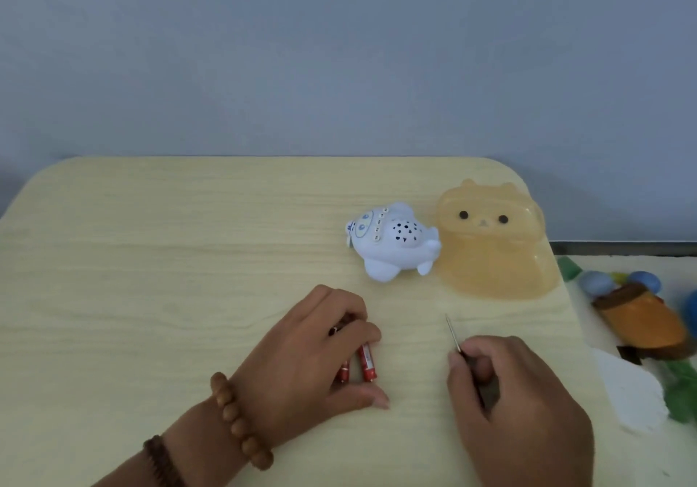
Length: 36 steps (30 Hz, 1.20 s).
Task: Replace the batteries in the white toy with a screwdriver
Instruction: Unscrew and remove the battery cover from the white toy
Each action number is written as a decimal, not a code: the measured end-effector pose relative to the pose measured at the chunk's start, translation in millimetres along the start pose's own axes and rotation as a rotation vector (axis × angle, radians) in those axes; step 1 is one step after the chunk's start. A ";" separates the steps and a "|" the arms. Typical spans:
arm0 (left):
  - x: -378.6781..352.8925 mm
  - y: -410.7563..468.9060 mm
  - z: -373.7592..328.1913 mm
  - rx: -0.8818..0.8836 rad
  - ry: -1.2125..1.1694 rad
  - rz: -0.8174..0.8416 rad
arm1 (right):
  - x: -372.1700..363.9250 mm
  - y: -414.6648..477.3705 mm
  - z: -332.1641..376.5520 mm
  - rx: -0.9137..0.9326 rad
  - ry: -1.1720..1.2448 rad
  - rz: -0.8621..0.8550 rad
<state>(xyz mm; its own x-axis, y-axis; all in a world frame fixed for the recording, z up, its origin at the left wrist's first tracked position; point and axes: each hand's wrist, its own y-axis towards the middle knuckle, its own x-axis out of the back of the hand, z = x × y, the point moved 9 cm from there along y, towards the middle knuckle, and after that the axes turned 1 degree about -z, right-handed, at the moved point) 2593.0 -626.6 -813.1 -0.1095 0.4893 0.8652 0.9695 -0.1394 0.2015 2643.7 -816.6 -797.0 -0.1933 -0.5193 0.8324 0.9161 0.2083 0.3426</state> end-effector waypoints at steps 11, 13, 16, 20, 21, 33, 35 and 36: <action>2.7 3.7 3.9 -0.057 -0.069 0.093 | -6.0 -1.2 -1.0 -0.031 -0.008 0.025; 1.0 2.3 0.9 -0.073 -0.041 0.116 | -8.0 -3.3 -4.3 -0.038 0.003 0.056; -0.2 1.0 -1.6 -0.076 0.004 0.144 | -7.5 -5.4 -4.9 -0.039 0.032 0.083; 1.2 -4.9 -2.4 -0.123 0.025 0.098 | -8.0 -8.0 -6.1 -0.021 -0.013 0.097; 1.3 -7.4 -2.9 -0.135 0.022 0.075 | -7.4 -8.9 -6.6 -0.019 -0.025 0.097; 4.0 -26.3 4.2 -0.032 0.001 -0.026 | -3.6 -18.4 -0.7 0.030 -0.087 0.049; 5.2 -28.8 3.1 -0.019 0.017 -0.023 | -2.7 -19.0 -0.7 0.030 -0.095 0.053; 5.7 -29.1 2.4 -0.013 0.023 -0.021 | -2.2 -19.3 -0.5 0.031 -0.102 0.053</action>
<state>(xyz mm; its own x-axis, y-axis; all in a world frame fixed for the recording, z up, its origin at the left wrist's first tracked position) 2564.7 -617.7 -815.1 -0.1345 0.4724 0.8711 0.9640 -0.1409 0.2253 2626.7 -819.9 -805.6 -0.1805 -0.4203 0.8892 0.9152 0.2594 0.3084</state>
